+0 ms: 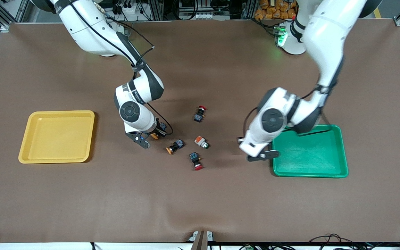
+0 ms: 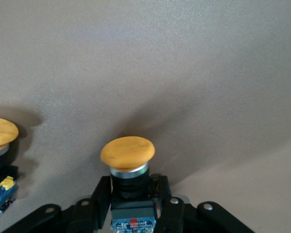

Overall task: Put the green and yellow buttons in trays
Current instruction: 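Carry the green button to the green tray while the right gripper carries yellow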

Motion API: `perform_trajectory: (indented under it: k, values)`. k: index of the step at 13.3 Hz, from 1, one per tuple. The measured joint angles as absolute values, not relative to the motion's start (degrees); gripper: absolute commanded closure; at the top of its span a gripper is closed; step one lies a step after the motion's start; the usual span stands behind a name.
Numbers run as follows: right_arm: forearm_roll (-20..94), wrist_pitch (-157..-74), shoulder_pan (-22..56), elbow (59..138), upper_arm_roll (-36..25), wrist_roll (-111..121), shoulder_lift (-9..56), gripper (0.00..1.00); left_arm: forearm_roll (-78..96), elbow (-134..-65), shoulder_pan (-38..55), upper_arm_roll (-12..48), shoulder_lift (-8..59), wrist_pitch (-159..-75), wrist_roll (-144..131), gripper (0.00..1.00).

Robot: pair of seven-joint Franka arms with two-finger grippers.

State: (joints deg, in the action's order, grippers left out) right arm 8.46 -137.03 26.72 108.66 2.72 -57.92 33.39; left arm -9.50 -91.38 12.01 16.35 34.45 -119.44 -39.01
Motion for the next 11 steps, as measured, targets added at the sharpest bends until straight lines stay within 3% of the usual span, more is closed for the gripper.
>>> perform_trajectory:
  k: [3, 5, 8, 11]
  values:
    - [8.3, -133.8, 26.5, 108.0, 2.0, -56.8, 32.3, 1.00, -9.7, -93.9, 8.9, 16.4, 30.7, -118.0, -37.6, 1.00]
    - [8.2, -123.2, 24.4, 105.3, 1.0, -51.6, 29.2, 1.00, -9.8, -94.6, 7.5, 16.3, 29.7, -117.4, -37.6, 1.00]
    - [7.8, -102.6, 14.5, 98.3, 0.3, -36.9, 23.0, 1.00, -10.0, -95.5, 4.4, 16.2, 29.4, -115.7, -37.6, 1.00]
    - [6.2, -97.5, 4.6, 97.2, -1.1, -18.4, 20.7, 1.00, -14.0, -97.8, -0.5, 16.2, 29.5, -115.7, -37.0, 1.00]
